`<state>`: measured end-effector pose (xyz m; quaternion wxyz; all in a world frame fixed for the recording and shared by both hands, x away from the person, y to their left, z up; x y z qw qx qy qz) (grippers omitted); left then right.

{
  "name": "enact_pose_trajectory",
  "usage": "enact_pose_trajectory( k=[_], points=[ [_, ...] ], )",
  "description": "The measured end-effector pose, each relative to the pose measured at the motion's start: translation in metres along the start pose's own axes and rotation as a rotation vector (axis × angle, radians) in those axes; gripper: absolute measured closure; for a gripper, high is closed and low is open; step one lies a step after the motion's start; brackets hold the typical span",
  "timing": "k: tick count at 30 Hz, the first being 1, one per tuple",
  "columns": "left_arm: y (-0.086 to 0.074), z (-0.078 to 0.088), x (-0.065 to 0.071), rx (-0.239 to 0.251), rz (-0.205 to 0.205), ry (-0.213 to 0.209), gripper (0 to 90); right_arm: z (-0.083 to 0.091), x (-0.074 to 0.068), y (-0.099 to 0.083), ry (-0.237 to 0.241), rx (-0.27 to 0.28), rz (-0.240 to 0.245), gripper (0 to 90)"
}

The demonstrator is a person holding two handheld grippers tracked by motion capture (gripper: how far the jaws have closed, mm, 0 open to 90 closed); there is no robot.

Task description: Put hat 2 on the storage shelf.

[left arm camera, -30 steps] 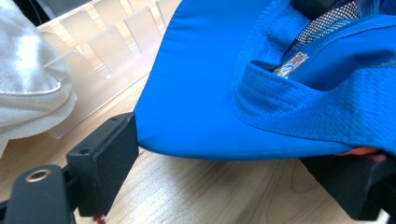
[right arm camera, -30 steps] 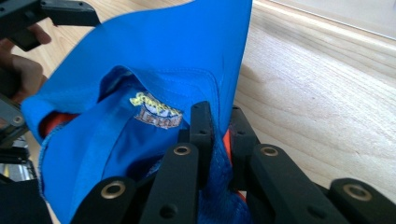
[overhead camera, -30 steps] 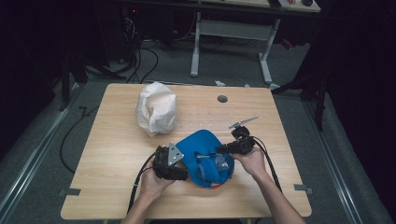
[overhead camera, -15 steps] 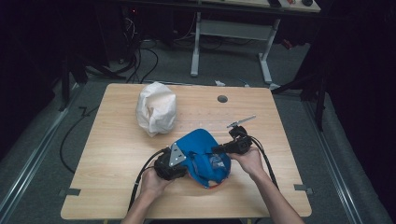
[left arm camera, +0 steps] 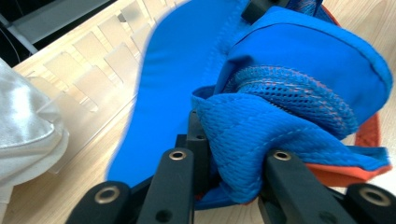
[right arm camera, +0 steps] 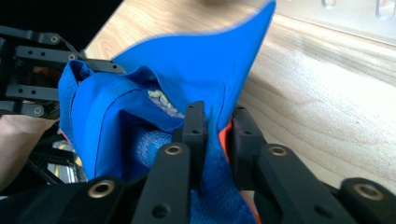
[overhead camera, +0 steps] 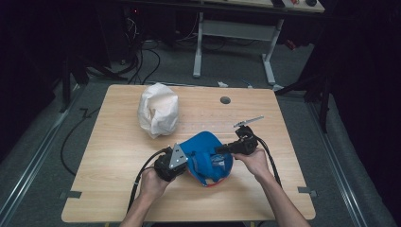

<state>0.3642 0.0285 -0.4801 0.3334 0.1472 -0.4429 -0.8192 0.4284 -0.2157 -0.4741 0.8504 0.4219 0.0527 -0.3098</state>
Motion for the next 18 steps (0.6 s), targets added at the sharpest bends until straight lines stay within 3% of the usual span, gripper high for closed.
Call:
enact_pose_trajectory(
  k=[4,5,7,10,12,13,14,18],
  points=[
    [0.006,0.006,0.0,0.004,-0.017,-0.012,83.9,0.005,0.002,0.001,-0.032,0.027,-0.014,62.9],
    [0.006,0.006,0.0,0.004,-0.017,-0.012,84.6,0.005,0.002,0.001,-0.032,0.027,-0.014,62.9],
    [0.01,0.01,0.0,0.016,-0.013,-0.032,85.3,0.008,0.004,0.003,-0.063,0.071,-0.036,52.7],
    [0.013,0.013,-0.001,0.022,-0.008,-0.041,86.5,0.017,0.008,0.006,-0.119,0.135,-0.056,45.8],
    [0.013,0.014,-0.002,0.02,-0.004,-0.044,86.8,0.022,0.009,0.007,-0.134,0.164,-0.065,44.1],
    [0.014,0.015,-0.004,0.025,0.012,-0.052,86.9,0.033,0.013,0.007,-0.164,0.221,-0.081,42.5],
    [0.014,0.016,-0.006,0.029,0.02,-0.056,86.9,0.039,0.015,0.007,-0.18,0.238,-0.089,42.0],
    [0.016,0.018,-0.009,0.043,0.059,-0.072,86.9,0.05,0.019,0.002,-0.23,0.254,-0.088,41.7]
  ],
)
Point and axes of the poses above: each handheld gripper's, and its own axes: z roughly backward along the jaws, y roughly out of its top, x roughly to its right, the point moved 3 cm from there along -z, roughly forward along the jaws, and after that the axes turned 15 degrees about z, right-handed, at the moved point
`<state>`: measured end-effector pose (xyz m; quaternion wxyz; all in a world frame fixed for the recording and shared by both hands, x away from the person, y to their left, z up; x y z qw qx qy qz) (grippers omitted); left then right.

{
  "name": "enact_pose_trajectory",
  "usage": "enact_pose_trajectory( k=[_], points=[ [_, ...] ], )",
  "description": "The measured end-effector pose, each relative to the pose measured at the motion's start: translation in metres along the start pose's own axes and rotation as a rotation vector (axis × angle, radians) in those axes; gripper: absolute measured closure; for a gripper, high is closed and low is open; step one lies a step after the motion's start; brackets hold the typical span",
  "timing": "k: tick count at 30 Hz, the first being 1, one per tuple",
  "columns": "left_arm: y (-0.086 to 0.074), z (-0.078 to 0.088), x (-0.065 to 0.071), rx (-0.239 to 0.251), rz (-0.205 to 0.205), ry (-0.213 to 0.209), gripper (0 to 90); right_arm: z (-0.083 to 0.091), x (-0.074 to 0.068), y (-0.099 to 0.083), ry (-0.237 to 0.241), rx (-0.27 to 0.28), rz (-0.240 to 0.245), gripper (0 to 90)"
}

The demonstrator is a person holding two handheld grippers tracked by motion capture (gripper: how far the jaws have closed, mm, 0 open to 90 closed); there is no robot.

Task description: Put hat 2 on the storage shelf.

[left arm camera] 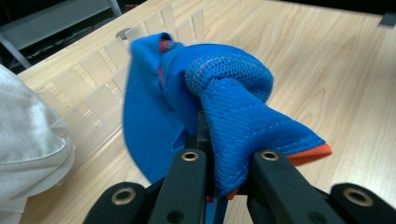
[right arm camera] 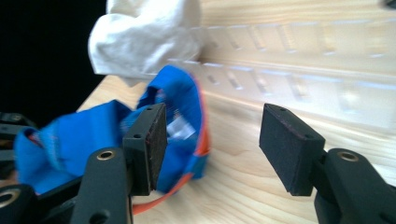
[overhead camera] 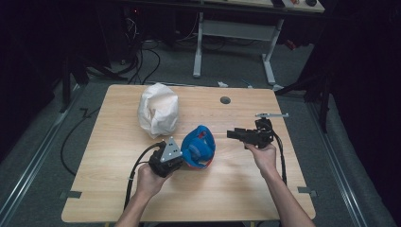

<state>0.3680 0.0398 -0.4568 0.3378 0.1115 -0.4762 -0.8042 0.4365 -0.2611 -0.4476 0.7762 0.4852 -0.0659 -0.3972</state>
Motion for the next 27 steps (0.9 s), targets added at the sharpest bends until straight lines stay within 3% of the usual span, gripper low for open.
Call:
enact_pose_trajectory(
  k=[3,5,6,10,11,12,16,17,19,20,25,27],
  points=[
    [0.008,0.002,-0.002,0.019,0.027,-0.003,86.9,0.004,0.004,-0.007,-0.067,-0.041,0.044,40.3],
    [0.01,0.002,-0.003,0.024,0.036,-0.008,86.9,0.004,0.004,-0.009,-0.082,-0.061,0.056,40.3],
    [0.015,0.003,-0.006,0.04,0.058,-0.018,86.9,0.002,0.004,-0.015,-0.112,-0.101,0.083,40.3],
    [0.023,0.004,-0.011,0.062,0.093,-0.029,86.9,-0.001,0.005,-0.029,-0.155,-0.135,0.12,44.1],
    [0.028,0.004,-0.014,0.074,0.113,-0.035,86.9,-0.006,0.006,-0.041,-0.235,-0.188,0.152,44.8],
    [0.028,0.004,-0.014,0.074,0.113,-0.035,86.9,-0.008,0.007,-0.048,-0.252,-0.218,0.17,44.9],
    [0.043,0.001,-0.019,0.097,0.143,-0.042,86.9,-0.01,0.006,-0.067,-0.288,-0.216,0.195,45.1],
    [0.053,0.0,-0.021,0.113,0.153,-0.037,86.9,-0.01,0.007,-0.08,-0.325,-0.195,0.197,43.3],
    [0.057,0.0,-0.023,0.12,0.16,-0.038,86.9,-0.01,0.008,-0.084,-0.34,-0.19,0.2,42.7],
    [0.063,0.0,-0.024,0.127,0.167,-0.036,86.9,-0.01,0.009,-0.095,-0.373,-0.17,0.19,42.2],
    [0.087,-0.004,-0.037,0.178,0.222,-0.023,86.9,-0.011,0.011,-0.113,-0.425,-0.165,0.202,40.2],
    [0.09,-0.005,-0.039,0.185,0.224,-0.017,86.9,-0.012,0.011,-0.115,-0.436,-0.169,0.211,39.9]
  ],
)
Point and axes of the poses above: each handheld gripper's, and its own axes: z roughly backward along the jaws, y roughly out of its top, x roughly to its right, the point moved 3 cm from there along -z, roughly forward along the jaws, and after that the axes turned 15 degrees about z, right-handed, at the moved point
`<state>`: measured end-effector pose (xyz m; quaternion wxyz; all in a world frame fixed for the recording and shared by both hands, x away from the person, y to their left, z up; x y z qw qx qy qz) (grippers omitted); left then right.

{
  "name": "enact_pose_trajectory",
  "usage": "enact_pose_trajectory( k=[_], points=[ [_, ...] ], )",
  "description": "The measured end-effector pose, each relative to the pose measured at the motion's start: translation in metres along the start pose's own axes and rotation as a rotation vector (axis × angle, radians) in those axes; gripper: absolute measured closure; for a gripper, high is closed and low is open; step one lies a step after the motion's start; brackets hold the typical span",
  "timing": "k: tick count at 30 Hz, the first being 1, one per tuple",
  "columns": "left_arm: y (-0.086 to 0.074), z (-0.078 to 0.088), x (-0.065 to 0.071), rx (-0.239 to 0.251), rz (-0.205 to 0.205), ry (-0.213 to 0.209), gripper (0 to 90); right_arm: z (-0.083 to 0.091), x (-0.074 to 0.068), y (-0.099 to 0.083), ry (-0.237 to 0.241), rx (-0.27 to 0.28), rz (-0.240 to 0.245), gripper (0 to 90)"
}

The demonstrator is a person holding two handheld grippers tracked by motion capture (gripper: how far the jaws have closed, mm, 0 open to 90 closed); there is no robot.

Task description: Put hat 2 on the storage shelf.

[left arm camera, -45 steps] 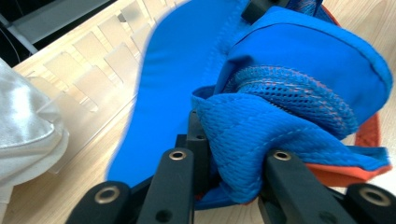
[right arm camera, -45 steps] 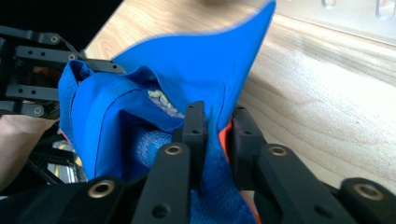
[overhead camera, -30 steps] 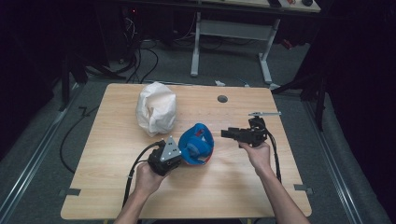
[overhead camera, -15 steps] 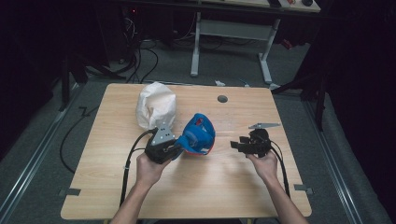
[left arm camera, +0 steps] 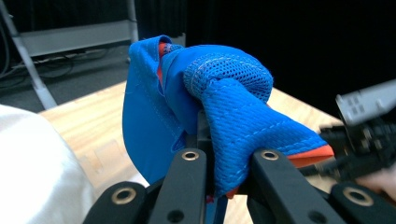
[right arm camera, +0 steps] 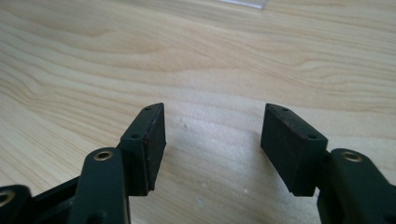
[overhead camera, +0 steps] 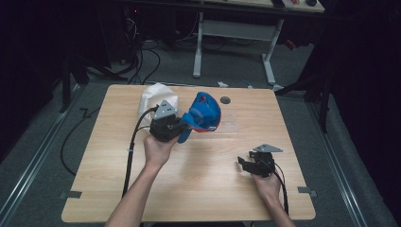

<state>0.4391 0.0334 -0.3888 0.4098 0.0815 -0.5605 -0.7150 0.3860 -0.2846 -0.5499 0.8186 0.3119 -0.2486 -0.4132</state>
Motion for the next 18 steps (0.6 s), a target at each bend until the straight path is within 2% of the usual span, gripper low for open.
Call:
enact_pose_trajectory(
  k=[3,7,11,12,18],
  points=[
    [0.01,-0.004,-0.005,0.021,0.021,0.013,86.9,0.0,-0.003,0.0,-0.029,-0.01,0.027,39.4],
    [0.017,-0.007,-0.011,0.055,0.045,0.023,87.0,-0.001,-0.003,0.0,-0.038,-0.015,0.049,38.6],
    [0.019,-0.011,-0.016,0.084,0.056,0.038,87.0,-0.001,-0.004,0.0,-0.037,-0.016,0.049,38.4],
    [0.018,-0.014,-0.017,0.092,0.041,0.061,87.0,-0.001,-0.004,0.0,-0.037,-0.017,0.047,38.4],
    [0.017,-0.021,-0.027,0.093,0.053,0.081,87.0,-0.001,-0.004,0.0,-0.036,-0.015,0.049,38.3]
  ],
)
Point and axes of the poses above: each handheld gripper's, and its own axes: z roughly backward along the jaws, y roughly out of its top, x roughly to its right, the point moved 3 cm from there along -z, roughly forward along the jaws, and after that the axes turned 15 degrees about z, right-handed, at the moved point
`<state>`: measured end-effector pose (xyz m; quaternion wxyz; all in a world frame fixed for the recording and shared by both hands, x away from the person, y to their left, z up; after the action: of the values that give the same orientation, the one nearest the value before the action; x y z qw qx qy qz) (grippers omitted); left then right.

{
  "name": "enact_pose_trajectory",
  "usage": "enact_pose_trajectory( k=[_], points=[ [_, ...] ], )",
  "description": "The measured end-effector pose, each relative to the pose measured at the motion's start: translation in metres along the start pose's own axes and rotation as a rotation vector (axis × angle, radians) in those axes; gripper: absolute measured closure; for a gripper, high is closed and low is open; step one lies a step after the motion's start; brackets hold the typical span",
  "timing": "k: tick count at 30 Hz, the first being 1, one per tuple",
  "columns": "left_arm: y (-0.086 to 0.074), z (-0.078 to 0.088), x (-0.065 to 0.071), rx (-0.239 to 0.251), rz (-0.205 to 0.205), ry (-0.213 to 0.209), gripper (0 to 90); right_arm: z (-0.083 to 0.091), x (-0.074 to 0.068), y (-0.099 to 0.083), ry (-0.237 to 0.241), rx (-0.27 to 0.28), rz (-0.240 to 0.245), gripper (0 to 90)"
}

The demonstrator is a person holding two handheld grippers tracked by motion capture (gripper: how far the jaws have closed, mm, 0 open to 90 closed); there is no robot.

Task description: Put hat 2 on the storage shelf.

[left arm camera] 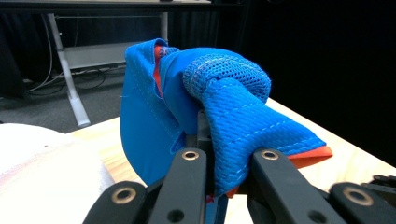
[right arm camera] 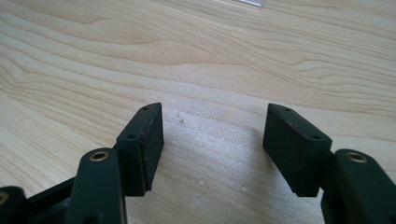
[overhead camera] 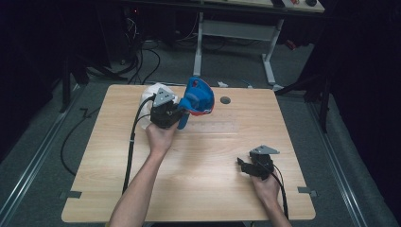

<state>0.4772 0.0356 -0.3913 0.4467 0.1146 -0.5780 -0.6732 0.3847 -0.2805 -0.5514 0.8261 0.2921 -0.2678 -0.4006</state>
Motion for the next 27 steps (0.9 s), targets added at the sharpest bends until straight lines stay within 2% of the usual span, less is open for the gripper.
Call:
enact_pose_trajectory(
  k=[7,15,27],
  points=[
    [-0.003,-0.014,-0.014,-0.008,0.027,0.032,87.0,0.0,-0.001,0.0,0.001,0.001,0.003,38.2],
    [-0.002,-0.019,-0.022,0.004,0.058,0.036,86.9,0.0,-0.001,0.0,0.005,0.001,0.006,38.2],
    [-0.007,-0.027,-0.031,0.014,0.081,0.041,86.8,0.0,-0.002,0.0,0.008,0.002,0.008,38.2]
  ],
)
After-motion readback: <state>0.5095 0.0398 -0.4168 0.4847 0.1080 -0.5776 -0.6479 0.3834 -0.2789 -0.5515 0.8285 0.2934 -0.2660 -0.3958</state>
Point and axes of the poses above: each handheld gripper's, and its own axes: z roughly backward along the jaws, y roughly out of its top, x roughly to its right, the point moved 3 cm from there along -z, roughly forward along the jaws, and after that the axes turned 15 degrees about z, right-handed, at the moved point
